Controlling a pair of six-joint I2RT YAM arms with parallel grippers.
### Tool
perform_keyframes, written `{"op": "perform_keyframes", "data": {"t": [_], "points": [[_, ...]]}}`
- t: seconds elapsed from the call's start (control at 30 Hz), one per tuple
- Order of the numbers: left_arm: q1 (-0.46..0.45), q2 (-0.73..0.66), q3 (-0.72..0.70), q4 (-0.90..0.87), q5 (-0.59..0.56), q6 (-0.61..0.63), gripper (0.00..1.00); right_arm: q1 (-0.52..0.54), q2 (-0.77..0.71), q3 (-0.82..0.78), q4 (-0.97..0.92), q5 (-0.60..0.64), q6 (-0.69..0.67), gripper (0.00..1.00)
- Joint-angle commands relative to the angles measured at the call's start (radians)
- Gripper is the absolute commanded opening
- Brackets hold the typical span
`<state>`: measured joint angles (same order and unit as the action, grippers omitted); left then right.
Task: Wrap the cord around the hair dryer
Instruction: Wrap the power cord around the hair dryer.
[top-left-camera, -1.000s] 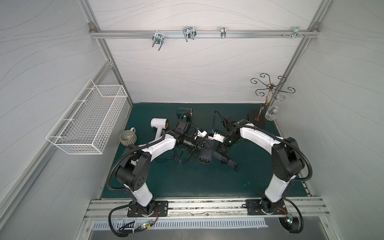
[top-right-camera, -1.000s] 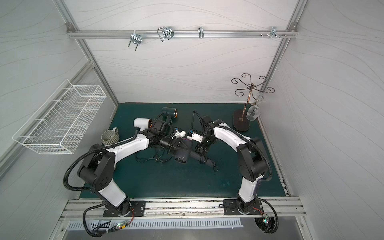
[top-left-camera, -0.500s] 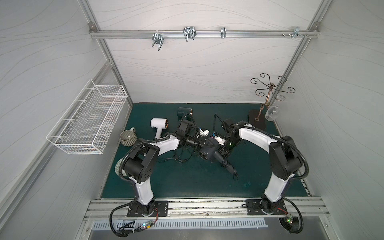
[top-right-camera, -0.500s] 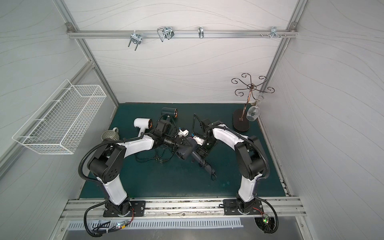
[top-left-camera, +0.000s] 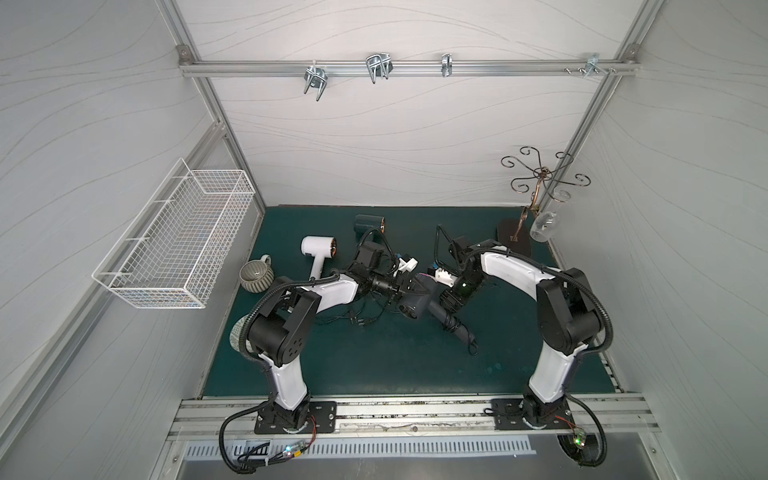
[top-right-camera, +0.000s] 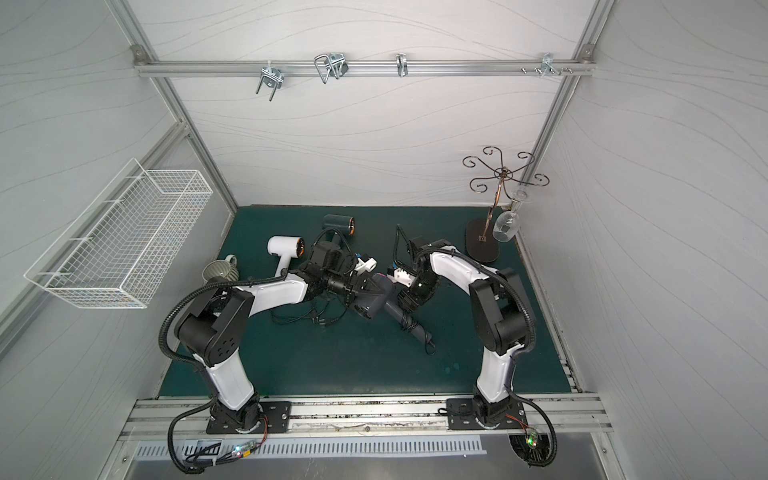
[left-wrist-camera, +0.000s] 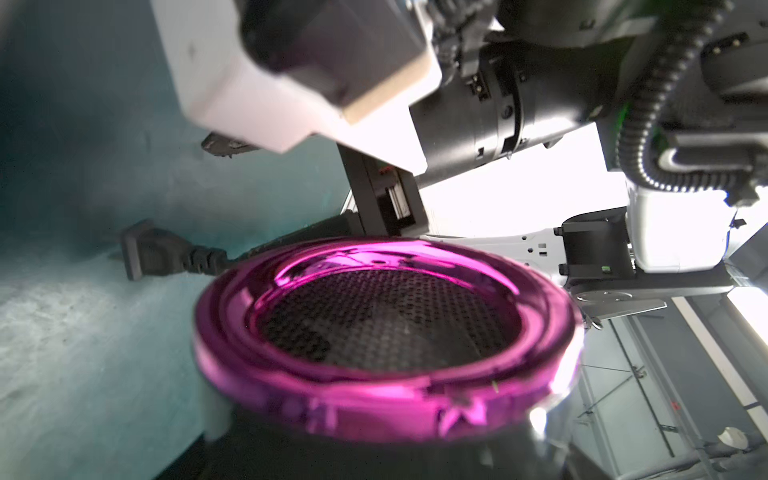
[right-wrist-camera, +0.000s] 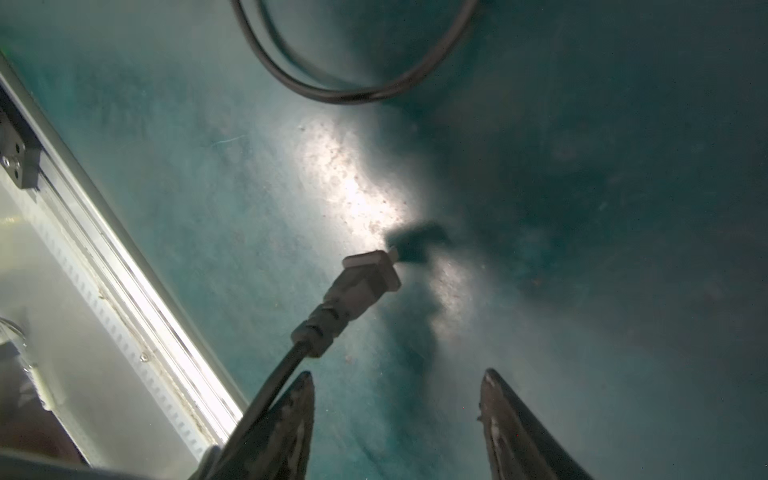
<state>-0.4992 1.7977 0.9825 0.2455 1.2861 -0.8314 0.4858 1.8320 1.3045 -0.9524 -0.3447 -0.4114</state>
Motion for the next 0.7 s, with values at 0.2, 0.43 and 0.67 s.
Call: {"op": "perform_keyframes", "data": {"t": [0.2,0.43,0.67], "points": [[-0.019,0.042,-0.022,0.486,0.047,-0.261,0.0,-0.033,0.017,0.012,-0.033,-0.022,0.033,0.66],[-0.028,0.151,-0.011,0.962,0.048,-0.641,0.0,-0.041,0.033,0.03,-0.046,-0.06,0.029,0.66],[-0.033,0.129,-0.026,0.87,0.057,-0.577,0.0,-0.082,0.002,0.023,-0.026,-0.01,0.064,0.7]]}}
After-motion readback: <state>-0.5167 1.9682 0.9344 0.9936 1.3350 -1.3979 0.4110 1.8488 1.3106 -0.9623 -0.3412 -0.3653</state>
